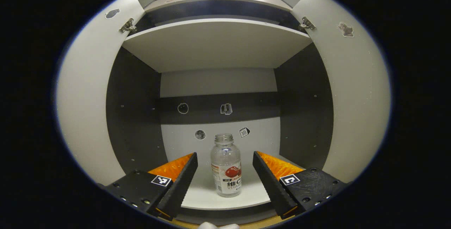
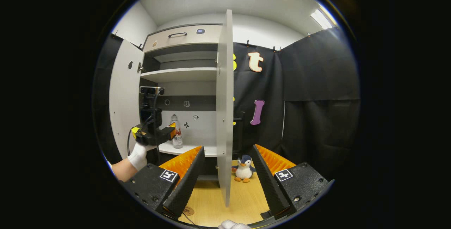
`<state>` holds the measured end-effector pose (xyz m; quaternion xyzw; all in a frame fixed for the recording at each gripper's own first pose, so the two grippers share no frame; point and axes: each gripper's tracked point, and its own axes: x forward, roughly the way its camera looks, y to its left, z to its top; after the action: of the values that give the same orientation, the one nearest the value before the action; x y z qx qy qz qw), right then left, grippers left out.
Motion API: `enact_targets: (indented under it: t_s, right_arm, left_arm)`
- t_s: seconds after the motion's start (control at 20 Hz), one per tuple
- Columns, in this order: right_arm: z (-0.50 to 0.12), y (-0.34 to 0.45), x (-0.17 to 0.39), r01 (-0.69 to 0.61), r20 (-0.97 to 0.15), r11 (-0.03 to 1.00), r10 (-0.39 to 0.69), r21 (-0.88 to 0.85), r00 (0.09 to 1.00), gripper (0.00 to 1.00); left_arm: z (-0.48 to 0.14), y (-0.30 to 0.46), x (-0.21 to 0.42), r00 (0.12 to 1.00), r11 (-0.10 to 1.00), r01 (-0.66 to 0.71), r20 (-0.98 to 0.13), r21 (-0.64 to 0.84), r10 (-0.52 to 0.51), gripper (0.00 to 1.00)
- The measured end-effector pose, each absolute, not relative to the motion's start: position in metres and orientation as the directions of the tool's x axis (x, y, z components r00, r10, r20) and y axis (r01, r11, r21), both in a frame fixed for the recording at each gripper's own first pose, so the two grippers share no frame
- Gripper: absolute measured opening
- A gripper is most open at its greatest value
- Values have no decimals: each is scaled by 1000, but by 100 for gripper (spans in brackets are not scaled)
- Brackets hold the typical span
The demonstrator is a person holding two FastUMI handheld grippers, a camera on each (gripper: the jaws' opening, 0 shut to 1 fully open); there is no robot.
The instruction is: Grasp the bottle in the cabinet with the left hand and place it on the coaster, then close the right door with the right hand and the left door with the left hand.
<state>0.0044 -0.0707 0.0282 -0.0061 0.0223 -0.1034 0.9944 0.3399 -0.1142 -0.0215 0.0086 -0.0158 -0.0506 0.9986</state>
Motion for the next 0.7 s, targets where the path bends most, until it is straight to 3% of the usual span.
enact_targets:
  t_s: [0.7]
  right_arm:
    - [17,-82,-4,259,-69,965,-262,-52,963,83]
  left_arm:
    - [-63,-114,424,996,997,44,-76,-59,-48,95]
